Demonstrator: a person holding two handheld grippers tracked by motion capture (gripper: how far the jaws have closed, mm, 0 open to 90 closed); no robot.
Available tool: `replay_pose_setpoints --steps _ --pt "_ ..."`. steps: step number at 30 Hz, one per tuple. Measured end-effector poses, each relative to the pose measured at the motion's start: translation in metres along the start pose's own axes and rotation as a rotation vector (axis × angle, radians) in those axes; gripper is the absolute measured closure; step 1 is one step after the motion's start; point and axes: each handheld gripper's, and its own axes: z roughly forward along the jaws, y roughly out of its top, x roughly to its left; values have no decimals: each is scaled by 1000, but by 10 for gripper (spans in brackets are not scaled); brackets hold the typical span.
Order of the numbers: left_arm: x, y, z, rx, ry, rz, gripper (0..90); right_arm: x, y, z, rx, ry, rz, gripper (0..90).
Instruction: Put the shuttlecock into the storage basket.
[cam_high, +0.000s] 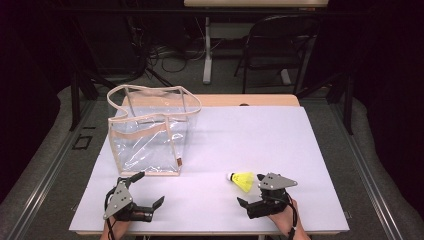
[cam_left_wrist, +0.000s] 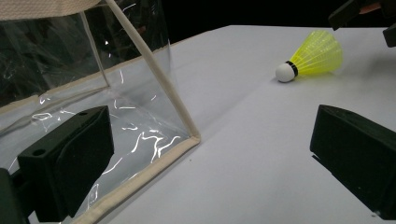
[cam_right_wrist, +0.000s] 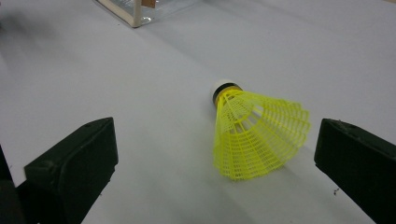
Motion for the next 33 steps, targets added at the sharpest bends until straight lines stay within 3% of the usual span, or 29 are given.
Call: replay_pose_setpoints --steps 14,20,25,26,33 --pt "-1 0 -1 -5 -6 -4 0 2 4 15 88 -13 18 16" --pt "-1 0 0 -2 -12 0 0 4 2 18 91 -37 3 151" --pt "-1 0 0 0 -15 0 0 3 -1 19 90 -43 -3 203" --pt "-1 0 0 2 -18 1 0 3 -2 20 88 -55 -5 259" --pt "-1 0 0 7 -21 4 0 5 -4 23 90 -72 -34 423"
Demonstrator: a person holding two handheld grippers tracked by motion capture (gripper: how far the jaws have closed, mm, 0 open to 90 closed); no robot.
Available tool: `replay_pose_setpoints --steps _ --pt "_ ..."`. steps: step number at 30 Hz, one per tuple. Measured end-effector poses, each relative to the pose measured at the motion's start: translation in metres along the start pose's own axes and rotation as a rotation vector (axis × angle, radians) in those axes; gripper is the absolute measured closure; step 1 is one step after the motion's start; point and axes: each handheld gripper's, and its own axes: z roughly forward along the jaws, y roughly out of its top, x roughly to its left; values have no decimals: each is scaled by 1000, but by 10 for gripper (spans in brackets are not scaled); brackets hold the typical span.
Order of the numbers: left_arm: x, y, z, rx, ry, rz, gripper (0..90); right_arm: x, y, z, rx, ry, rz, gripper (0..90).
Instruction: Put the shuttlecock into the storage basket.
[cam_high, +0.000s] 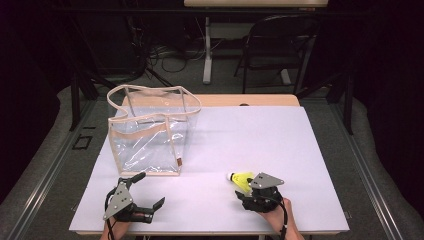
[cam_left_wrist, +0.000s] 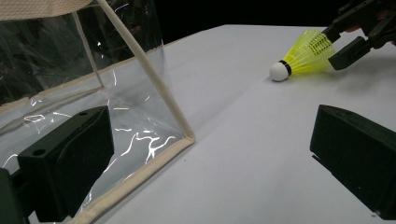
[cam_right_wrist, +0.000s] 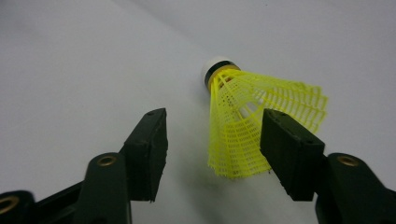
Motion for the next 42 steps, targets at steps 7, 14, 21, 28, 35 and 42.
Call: replay_pose_setpoints --steps 7,14,21,28,35,42 --pt "0 0 0 4 -1 6 0 4 0 2 5 -12 -21 561" --pt "-1 0 1 12 -1 4 0 4 -2 5 9 -21 -29 664" --pt "0 0 2 16 -2 10 0 5 -2 5 1 -46 -39 759" --pt "-1 0 3 20 -8 12 0 6 -3 5 11 -55 -53 830" --pt "0 -1 3 23 -9 9 0 7 -3 5 10 -65 -60 880" --pt "0 -1 3 23 -10 11 0 8 -3 4 7 -64 -83 887"
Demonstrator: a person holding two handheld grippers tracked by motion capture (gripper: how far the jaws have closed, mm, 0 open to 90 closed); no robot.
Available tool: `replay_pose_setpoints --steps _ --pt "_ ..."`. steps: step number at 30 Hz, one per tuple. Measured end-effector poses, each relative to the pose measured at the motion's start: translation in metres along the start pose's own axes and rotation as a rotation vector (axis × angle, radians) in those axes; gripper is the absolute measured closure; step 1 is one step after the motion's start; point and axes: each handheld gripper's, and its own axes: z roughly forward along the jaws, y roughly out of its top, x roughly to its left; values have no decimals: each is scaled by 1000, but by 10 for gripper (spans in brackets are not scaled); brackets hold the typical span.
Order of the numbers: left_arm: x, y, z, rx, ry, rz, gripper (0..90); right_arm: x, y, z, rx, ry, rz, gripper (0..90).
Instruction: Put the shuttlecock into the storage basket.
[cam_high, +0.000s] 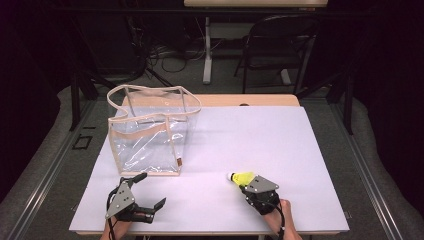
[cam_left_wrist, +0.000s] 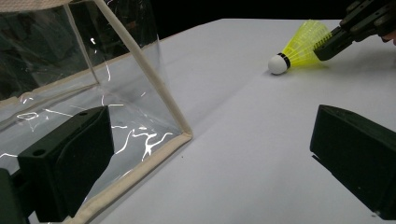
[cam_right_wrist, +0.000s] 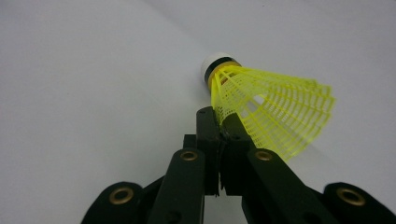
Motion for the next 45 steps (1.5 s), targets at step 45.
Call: replay_pose_setpoints --steps 45 --pt "0 0 0 1 -3 -3 0 1 17 -19 -86 -5 -22 887"
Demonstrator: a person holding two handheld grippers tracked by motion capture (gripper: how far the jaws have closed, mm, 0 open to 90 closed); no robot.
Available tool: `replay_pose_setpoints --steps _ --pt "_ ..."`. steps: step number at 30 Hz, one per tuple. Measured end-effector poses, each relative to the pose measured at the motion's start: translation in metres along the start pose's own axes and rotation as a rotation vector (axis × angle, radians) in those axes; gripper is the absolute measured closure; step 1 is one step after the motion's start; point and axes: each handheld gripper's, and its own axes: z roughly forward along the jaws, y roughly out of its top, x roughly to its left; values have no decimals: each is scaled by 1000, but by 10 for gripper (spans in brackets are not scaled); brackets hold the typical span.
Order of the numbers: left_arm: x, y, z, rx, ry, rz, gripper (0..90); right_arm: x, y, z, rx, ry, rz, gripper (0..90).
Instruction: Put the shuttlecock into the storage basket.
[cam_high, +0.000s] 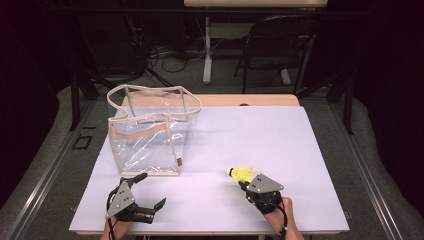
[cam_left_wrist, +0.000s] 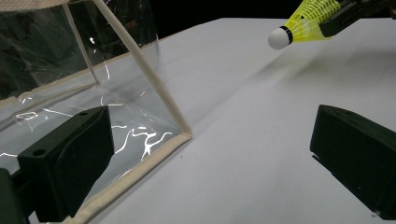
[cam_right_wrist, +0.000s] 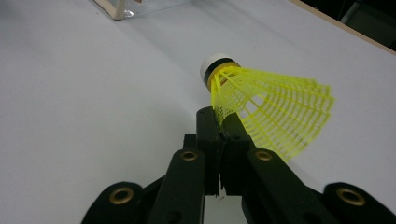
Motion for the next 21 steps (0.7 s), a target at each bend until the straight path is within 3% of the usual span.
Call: replay_pose_setpoints --steps 21 --pt "2 0 -2 -2 15 -2 0 2 19 -3 -18 2 -12 887"
